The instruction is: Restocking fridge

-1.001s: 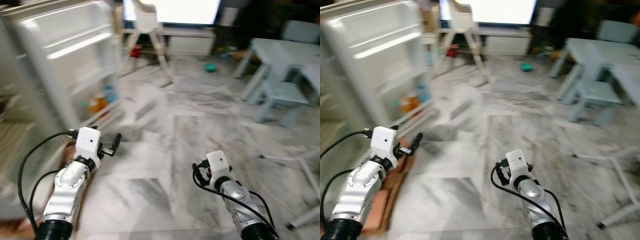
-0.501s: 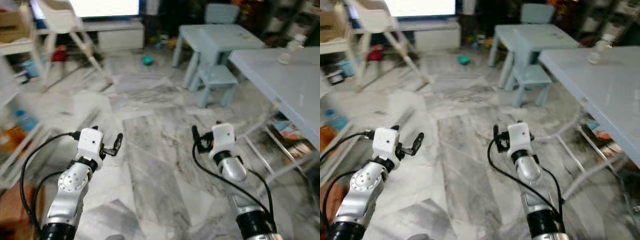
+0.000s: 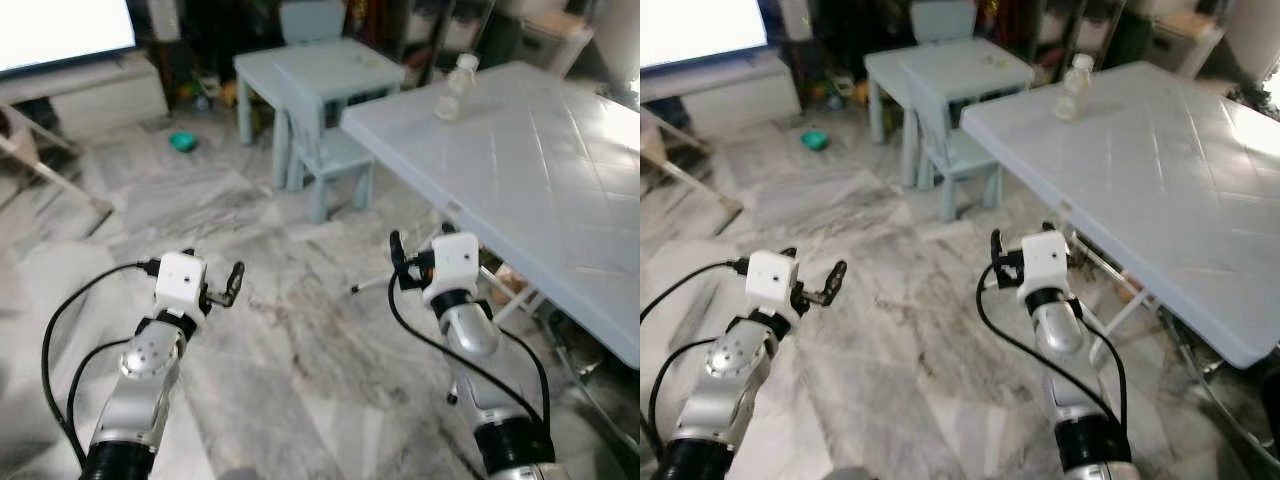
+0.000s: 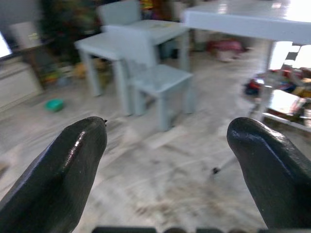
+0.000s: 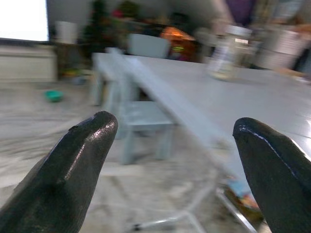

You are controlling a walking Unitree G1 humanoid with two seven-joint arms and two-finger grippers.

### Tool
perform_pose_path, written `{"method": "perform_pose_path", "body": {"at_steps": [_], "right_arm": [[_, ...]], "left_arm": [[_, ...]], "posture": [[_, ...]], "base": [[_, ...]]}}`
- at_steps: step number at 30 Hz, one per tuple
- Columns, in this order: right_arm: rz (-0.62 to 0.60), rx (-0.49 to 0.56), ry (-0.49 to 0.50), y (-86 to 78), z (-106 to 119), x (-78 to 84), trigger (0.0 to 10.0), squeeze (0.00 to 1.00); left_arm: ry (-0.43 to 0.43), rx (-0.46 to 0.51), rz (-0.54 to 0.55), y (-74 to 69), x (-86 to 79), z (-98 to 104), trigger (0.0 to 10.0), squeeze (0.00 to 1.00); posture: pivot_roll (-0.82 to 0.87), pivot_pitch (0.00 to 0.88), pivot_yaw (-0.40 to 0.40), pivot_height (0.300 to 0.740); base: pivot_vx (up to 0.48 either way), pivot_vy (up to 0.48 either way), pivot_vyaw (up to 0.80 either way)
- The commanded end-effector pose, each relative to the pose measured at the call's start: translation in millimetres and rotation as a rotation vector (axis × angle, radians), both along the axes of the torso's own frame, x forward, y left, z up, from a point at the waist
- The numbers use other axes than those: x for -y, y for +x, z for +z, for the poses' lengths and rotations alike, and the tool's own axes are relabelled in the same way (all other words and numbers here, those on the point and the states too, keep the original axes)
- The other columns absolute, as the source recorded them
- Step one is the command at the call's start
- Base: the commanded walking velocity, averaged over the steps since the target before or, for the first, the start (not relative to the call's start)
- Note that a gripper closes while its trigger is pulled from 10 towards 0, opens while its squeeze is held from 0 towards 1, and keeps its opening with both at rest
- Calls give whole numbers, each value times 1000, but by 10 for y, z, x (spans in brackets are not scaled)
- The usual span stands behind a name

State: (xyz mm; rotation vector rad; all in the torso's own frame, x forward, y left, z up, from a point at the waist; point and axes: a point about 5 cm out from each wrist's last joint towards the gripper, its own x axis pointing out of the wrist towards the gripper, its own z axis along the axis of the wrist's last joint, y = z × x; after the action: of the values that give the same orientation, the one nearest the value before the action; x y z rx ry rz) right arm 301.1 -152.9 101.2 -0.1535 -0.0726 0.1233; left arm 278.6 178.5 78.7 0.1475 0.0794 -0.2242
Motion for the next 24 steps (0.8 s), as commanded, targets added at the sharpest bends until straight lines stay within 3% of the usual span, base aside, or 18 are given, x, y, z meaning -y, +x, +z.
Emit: {"method": "perform_pose_path", "body": {"at_steps": [1,11,15,24], "right_arm": [[-25,32,-18,-2,73,111,10000,0],[9,85,-38,-19,149,55,10000,0],[13,90,-32,-27,157,50,10000,0],[27,103,-24,-49,170,26,10000,0]], "left_arm": [[-11,13,-29,33,120,28,10000,0],[-64,50,25,108,99,120,10000,0],[-64,54,33,116,82,124,10000,0],[-24,93,122,121,-32,121,10000,0]], "posture": [[30,0,-50,740],[26,0,-49,740],[25,0,-48,740],[25,0,-48,740]], "base": [[480,0,-800],[455,78,-731],[345,334,0],[0,420,0]]}}
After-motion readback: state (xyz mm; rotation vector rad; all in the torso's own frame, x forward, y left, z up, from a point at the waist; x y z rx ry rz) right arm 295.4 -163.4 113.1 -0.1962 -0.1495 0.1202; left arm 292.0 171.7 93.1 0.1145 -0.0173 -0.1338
